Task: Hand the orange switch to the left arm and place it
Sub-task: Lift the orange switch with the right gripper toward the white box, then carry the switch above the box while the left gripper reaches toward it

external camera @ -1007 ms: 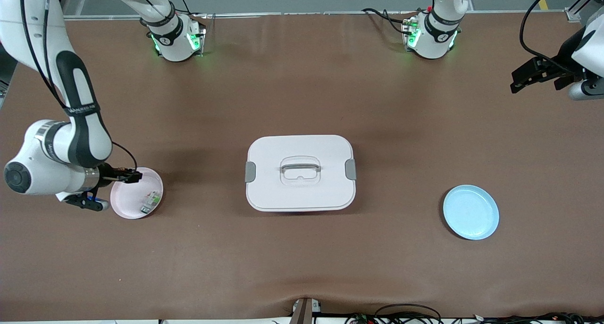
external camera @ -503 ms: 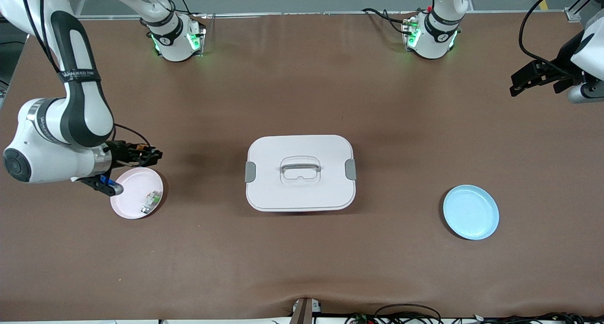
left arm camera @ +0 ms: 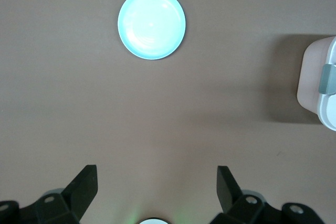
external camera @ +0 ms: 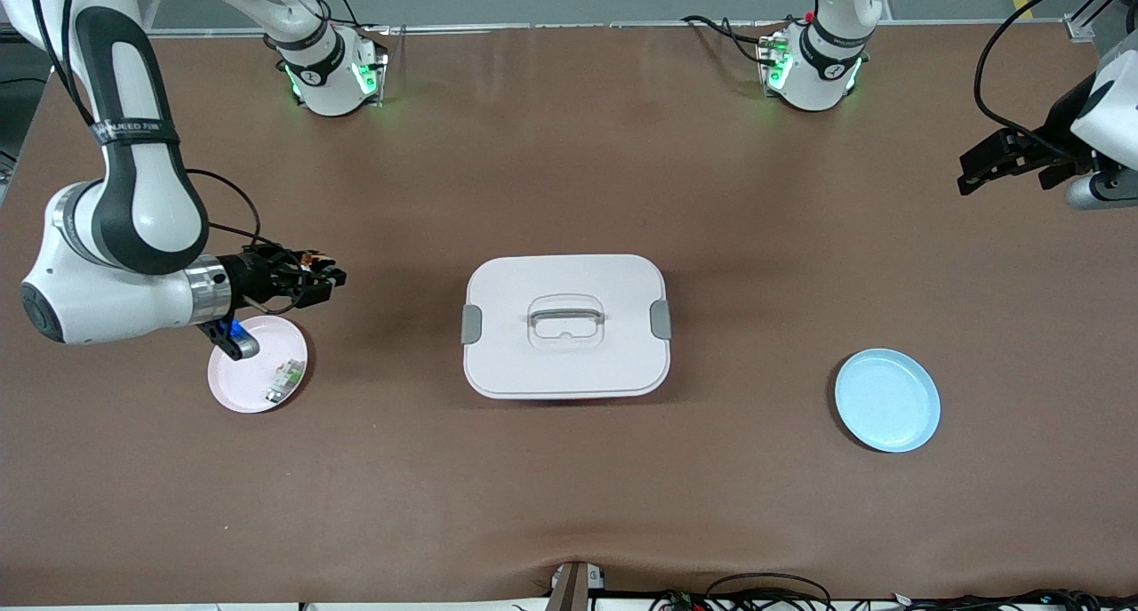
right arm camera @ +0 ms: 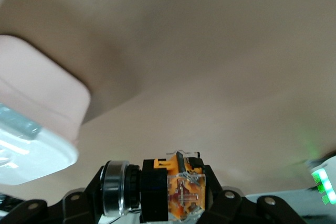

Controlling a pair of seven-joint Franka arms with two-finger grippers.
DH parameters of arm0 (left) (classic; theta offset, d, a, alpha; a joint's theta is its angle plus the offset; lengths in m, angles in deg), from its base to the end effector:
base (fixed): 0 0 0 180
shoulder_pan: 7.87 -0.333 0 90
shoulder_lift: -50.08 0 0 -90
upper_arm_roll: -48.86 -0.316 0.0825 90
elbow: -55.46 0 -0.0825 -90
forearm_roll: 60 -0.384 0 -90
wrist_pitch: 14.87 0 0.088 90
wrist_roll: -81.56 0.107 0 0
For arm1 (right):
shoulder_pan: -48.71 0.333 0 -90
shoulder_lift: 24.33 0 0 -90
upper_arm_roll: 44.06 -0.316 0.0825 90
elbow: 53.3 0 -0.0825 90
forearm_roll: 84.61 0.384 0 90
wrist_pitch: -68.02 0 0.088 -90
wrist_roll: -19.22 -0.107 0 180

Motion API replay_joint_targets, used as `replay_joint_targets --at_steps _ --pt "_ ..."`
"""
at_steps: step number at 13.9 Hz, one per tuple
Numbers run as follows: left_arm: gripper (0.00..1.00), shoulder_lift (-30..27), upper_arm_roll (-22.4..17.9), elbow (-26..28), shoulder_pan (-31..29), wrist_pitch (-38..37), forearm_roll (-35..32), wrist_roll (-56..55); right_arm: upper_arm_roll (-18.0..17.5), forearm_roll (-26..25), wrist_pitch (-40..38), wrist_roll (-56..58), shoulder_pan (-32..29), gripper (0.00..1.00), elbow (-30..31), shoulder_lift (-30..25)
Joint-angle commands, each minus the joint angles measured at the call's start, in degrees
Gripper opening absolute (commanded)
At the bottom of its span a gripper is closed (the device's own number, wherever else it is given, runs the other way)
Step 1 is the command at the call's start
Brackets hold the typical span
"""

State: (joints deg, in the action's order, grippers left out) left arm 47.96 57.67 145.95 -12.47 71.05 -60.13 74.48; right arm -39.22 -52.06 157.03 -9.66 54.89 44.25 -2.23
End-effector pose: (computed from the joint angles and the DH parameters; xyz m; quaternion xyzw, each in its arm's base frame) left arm 0.5342 -0.0407 0.6343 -0.9994 -0.0252 0.0211 0.0061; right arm 0.5974 0.0767 0.3533 -0.8869 0.2898 0.3107 0.1813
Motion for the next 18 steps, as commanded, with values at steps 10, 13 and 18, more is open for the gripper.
replay_joint_targets --at_steps 10,13,18 --pt "1.0 5.19 0.59 -5.06 0.99 -0.4 17.0 -0.39 0.25 17.19 1.77 -24.09 10.59 0.33 -1.21 -1.71" --pt "1.0 7.03 1.12 -5.23 4.76 -0.4 17.36 -0.38 0.25 19.03 6.95 -32.97 15.6 0.33 -2.61 -2.5" --pt "1.0 8.89 1.03 -5.24 10.31 0.56 22.78 -2.66 0.34 27.03 14.43 -41.43 20.53 0.33 -3.41 -2.5"
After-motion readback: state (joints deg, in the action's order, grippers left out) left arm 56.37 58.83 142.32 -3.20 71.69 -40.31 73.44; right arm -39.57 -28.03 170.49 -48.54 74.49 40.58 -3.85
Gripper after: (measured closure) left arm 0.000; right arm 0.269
